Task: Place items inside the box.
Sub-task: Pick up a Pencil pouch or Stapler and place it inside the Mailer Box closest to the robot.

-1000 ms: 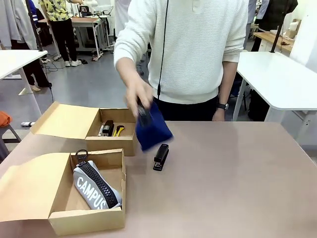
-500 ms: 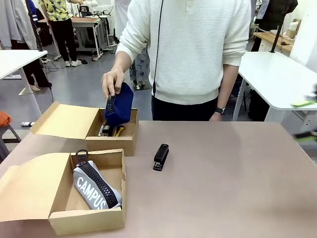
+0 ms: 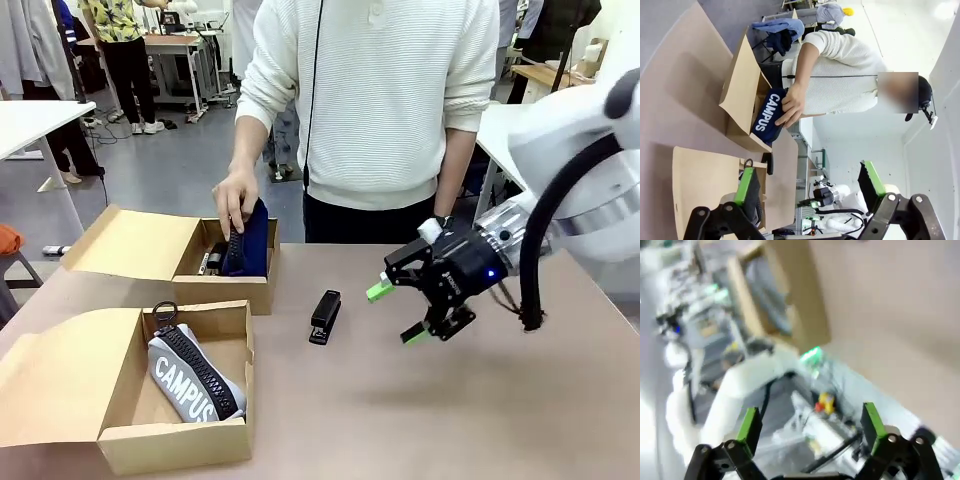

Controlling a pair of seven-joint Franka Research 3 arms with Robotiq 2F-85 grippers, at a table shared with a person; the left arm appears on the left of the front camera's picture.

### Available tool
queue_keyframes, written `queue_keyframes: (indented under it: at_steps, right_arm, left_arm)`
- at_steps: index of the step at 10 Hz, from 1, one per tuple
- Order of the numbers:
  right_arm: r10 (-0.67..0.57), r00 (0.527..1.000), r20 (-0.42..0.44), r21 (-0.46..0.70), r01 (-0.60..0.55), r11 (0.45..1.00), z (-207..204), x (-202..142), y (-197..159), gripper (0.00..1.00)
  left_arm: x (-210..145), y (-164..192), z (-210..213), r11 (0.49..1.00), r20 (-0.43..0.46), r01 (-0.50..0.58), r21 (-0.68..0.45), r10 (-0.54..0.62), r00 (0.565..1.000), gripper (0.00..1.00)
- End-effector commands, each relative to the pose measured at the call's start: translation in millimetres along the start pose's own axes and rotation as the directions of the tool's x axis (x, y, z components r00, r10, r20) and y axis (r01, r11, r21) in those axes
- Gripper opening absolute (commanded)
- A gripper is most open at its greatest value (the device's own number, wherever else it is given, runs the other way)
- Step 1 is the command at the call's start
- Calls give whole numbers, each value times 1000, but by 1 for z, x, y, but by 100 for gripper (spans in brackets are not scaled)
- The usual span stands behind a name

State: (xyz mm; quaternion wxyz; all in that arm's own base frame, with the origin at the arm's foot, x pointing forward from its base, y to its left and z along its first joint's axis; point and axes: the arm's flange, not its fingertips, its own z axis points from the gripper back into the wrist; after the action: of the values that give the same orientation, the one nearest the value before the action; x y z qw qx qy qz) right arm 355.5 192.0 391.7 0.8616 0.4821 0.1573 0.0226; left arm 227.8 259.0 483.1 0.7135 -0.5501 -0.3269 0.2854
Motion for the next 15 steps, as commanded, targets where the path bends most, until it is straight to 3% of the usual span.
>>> queue_keyframes:
  at_steps: [1, 2, 3, 4, 5, 7, 8, 9, 10, 13, 15]
  right_arm:
    - [-29, 988, 150, -75, 41, 996, -2, 5, 1, 100]
    - [-29, 988, 150, -75, 41, 996, -2, 5, 1, 100]
    - [3, 1000, 2, 16, -3, 1000, 14, -3, -1, 100]
    - [-4, 1000, -13, -130, 2, 992, -10, 16, 22, 100]
    - [-37, 999, 25, -205, 41, 978, -29, 42, 40, 100]
    - [-137, 991, 4, -277, 133, 952, -65, 101, 67, 100]
    - [-245, 967, 76, -368, 255, 894, -93, 136, 74, 100]
    - [-286, 957, 54, -417, 281, 864, -112, 156, 77, 100]
    - [-304, 952, 44, -460, 289, 839, -126, 164, 79, 100]
    - [-370, 910, 188, -579, 407, 707, -148, 185, 63, 100]
    - [-339, 905, 258, -608, 425, 671, -151, 193, 50, 100]
  left_arm:
    - [0, 0, 2, 1000, 2, 17, -20, -17, 1000, 100]
    - [0, 0, 2, 1000, 2, 17, -20, -17, 1000, 100]
    - [0, 0, 2, 1000, 2, 17, -20, -17, 1000, 100]
    - [0, 0, 2, 1000, 2, 17, -20, -17, 1000, 100]
    - [0, 0, 2, 1000, 2, 17, -20, -17, 1000, 100]
    - [0, 0, 2, 1000, 2, 17, -20, -17, 1000, 100]
    - [0, 0, 2, 1000, 2, 17, -20, -17, 1000, 100]
    - [0, 0, 2, 1000, 2, 17, -20, -17, 1000, 100]
    - [0, 0, 2, 1000, 2, 17, -20, -17, 1000, 100]
    - [0, 0, 2, 1000, 2, 17, -20, -17, 1000, 100]
    - [0, 0, 2, 1000, 2, 17, -20, -17, 1000, 100]
